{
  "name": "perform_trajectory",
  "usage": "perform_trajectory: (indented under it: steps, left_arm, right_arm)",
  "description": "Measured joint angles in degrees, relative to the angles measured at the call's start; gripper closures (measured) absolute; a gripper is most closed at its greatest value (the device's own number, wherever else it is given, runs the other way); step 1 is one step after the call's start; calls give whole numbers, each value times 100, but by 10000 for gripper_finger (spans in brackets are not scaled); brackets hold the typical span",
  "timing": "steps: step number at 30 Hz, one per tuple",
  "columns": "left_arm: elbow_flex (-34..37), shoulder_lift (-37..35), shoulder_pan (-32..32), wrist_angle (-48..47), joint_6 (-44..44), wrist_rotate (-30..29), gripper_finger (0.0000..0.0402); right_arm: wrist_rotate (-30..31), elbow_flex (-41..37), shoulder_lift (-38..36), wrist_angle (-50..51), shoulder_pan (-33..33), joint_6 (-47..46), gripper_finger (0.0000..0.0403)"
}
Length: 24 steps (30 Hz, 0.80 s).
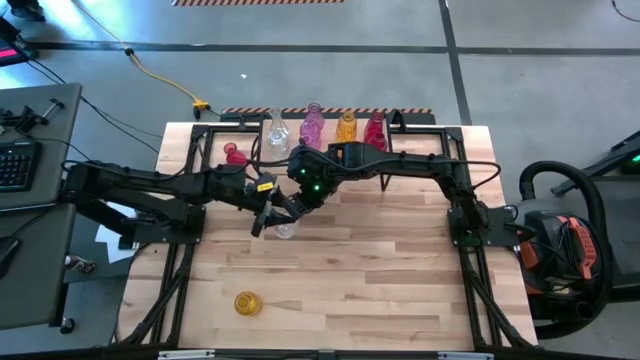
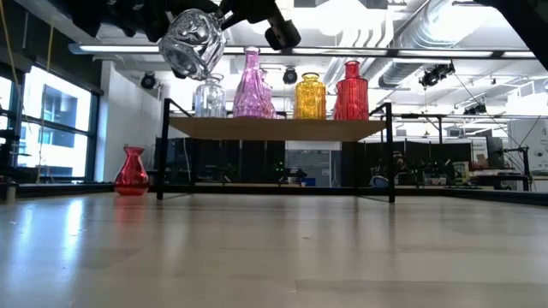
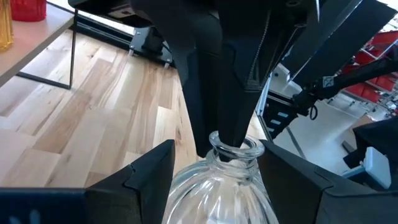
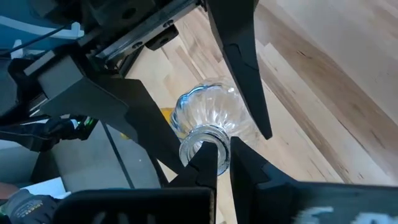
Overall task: Sort vases onto shelf
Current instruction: Put the transparent vase on the shelf aligned with the other transparent vase
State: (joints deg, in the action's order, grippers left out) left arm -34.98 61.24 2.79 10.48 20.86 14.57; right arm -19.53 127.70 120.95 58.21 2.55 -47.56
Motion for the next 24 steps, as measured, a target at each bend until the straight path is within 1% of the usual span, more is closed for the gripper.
perform_trajectory:
  steps: [3,5,15,18,24]
  left_arm:
    - [0,42,0,13,4,21,188]
    - [0,46,-2,6,9,23,199]
    - [-4,43,-2,-2,-39,41,280]
    - [-4,43,-2,-10,-41,37,288]
    - [-4,43,-2,-9,-35,28,286]
  right_arm:
    - [5,-2,0,4,0,3,402]
    - [6,-7,2,5,0,5,402]
    - [31,-7,2,16,4,5,403]
    - [34,-7,2,22,11,3,403]
    - [55,-7,2,20,11,2,403]
